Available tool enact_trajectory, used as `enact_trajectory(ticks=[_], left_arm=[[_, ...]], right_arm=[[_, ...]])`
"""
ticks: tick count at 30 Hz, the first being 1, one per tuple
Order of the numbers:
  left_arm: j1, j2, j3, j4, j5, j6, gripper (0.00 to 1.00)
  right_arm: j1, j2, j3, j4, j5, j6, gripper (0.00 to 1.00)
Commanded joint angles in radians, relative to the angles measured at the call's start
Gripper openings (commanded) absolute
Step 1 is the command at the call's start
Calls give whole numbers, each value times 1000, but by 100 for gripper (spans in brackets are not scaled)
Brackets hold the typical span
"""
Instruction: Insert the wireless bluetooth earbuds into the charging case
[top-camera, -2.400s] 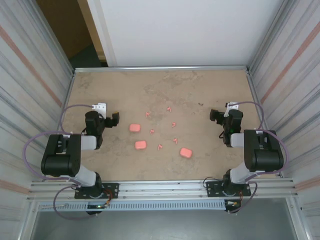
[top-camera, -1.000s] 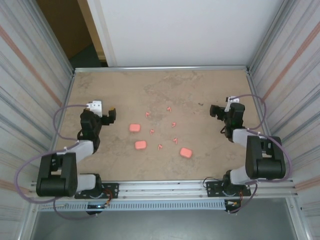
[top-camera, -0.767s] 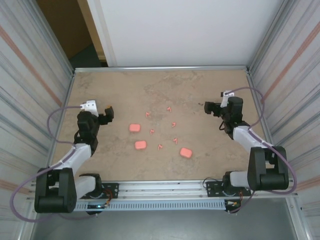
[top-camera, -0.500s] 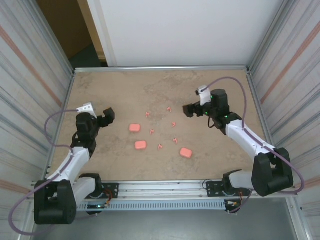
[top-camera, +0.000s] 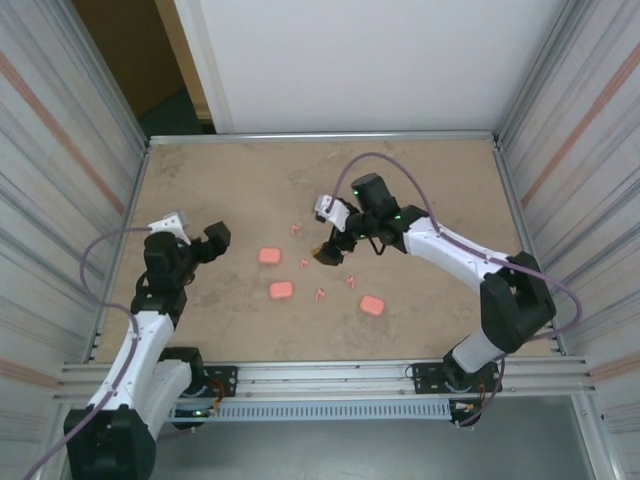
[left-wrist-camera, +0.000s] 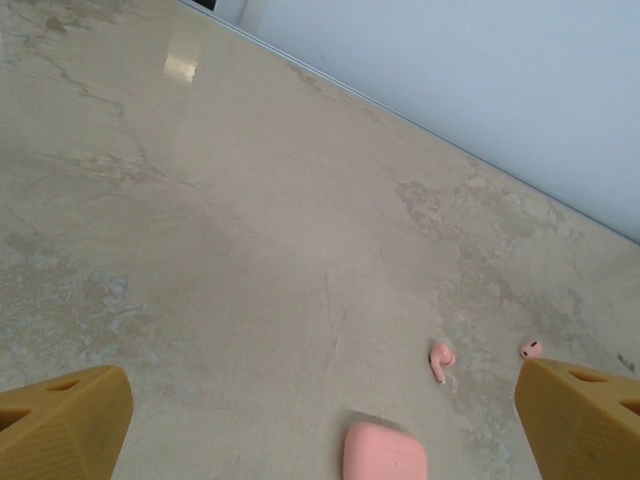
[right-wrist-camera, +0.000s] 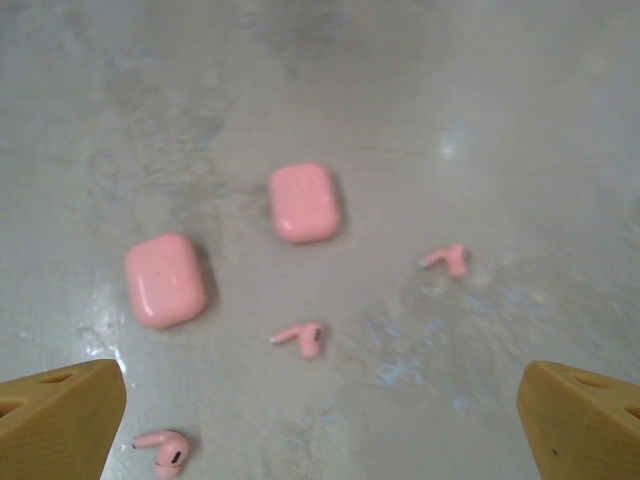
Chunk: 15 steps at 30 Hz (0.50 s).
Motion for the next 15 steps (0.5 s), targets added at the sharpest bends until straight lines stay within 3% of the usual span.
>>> enact_trajectory(ticks=[1, 15], left_arm=[[-4, -62, -13, -46, -3, -10, 99], [-3, -172, -37, -109, -96, 15, 99]], right_arm=[[40, 76, 68, -41, -55, -170, 100], [149, 446, 316, 33, 41, -104, 98]])
